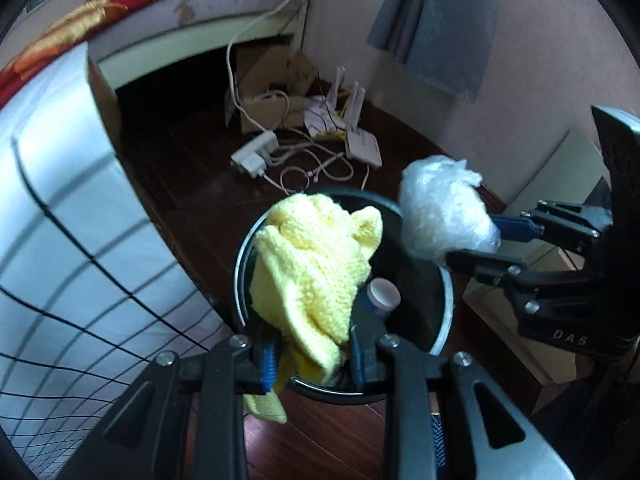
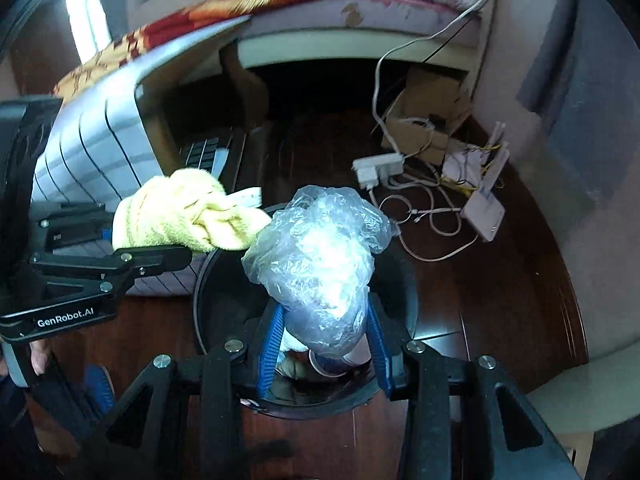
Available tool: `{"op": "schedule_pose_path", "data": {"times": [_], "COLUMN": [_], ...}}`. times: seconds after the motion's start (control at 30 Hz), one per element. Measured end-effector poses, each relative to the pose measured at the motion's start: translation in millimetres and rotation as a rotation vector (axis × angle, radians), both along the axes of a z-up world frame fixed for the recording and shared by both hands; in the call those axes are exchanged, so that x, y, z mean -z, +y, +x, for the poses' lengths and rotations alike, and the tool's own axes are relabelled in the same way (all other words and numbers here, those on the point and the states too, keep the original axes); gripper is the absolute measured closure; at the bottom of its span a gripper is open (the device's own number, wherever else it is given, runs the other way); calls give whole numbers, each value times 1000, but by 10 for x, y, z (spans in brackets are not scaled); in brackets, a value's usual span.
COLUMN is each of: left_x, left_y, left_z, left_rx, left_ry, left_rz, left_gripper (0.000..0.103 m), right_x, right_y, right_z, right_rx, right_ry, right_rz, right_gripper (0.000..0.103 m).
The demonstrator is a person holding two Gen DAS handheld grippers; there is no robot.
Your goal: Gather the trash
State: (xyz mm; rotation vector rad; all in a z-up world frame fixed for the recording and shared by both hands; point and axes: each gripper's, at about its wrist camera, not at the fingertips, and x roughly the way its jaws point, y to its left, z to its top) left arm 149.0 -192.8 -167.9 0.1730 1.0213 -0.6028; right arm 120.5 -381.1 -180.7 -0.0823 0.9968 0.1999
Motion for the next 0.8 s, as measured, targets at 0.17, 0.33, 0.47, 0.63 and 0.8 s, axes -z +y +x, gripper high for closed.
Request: {"op": "schedule_pose_path", "data": {"times": [0.17,0.33,0.47,0.63,0.8], "left_x": [157,130,54,-19,-142], "left_y": [52,320,484,594,655], "left_z": [38,-19,-97,-131,-188], "left_rx": [-98,-211,-250,-263,-269], "left_ry": [-9,-60,-94,-113,-135], "left_rz": [64,82,82,86,81], "left_gripper": [8,0,0,0,0], "right_x": [364,289,219,167,21], "right_y": [-103,-291,-242,-93,71], "right_z": [78,62,44,56,68], "right_rx": [44,130,141,127,106], "right_ry": [74,43,28,14,-16], "right_rz": [-125,-118,-96,-76,-63], "right_gripper": [0,0,0,0,0]}}
